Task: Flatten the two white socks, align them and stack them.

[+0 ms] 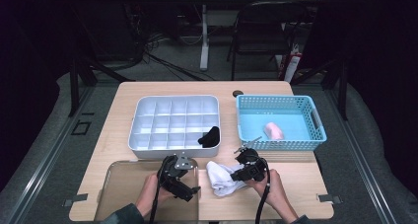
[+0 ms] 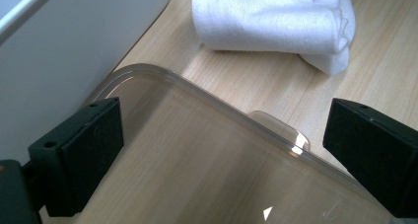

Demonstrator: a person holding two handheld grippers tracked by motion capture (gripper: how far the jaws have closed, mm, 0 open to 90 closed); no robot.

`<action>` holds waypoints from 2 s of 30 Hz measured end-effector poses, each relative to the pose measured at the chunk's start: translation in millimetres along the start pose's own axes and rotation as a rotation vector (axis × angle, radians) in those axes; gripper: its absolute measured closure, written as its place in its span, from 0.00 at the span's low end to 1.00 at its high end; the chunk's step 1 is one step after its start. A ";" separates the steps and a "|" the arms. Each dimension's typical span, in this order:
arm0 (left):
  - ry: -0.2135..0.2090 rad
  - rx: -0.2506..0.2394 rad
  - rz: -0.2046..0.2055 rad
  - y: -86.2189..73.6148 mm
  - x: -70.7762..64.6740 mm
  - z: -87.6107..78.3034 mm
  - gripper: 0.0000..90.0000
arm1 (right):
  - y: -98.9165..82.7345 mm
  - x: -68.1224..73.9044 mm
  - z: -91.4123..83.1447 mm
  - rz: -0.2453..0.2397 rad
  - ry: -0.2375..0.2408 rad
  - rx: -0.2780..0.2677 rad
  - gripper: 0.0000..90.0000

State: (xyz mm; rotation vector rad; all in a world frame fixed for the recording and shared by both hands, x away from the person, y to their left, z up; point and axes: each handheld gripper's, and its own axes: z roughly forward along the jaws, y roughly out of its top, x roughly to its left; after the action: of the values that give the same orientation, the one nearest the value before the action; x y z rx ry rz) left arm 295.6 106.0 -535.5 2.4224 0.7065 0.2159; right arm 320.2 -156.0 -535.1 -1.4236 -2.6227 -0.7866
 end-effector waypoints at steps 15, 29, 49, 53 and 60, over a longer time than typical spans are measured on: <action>-0.007 -0.010 -0.007 3.9 -4.7 -1.4 0.07 | -14.5 -12.1 -18.7 -0.023 -0.134 0.005 0.54; -0.010 -0.027 0.029 43.9 -28.5 2.3 0.16 | -19.1 -23.2 -7.3 0.004 -0.239 0.048 0.47; -0.042 0.125 0.062 87.0 -64.6 72.9 0.29 | -26.4 -27.5 -6.1 0.005 -0.258 0.045 0.58; -0.019 0.142 0.048 87.7 -61.5 76.6 0.41 | -27.2 -26.7 -6.1 -0.006 -0.271 0.052 0.62; -0.003 0.131 0.051 85.3 -57.8 78.7 0.63 | -28.4 -26.2 -6.8 -0.011 -0.272 0.049 0.73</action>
State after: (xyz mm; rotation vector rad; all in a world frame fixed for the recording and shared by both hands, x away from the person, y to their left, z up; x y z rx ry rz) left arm 308.2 -22.4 -548.0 2.5673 0.6768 0.1924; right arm 311.2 -192.0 -548.1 -1.6072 -2.8247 -0.5590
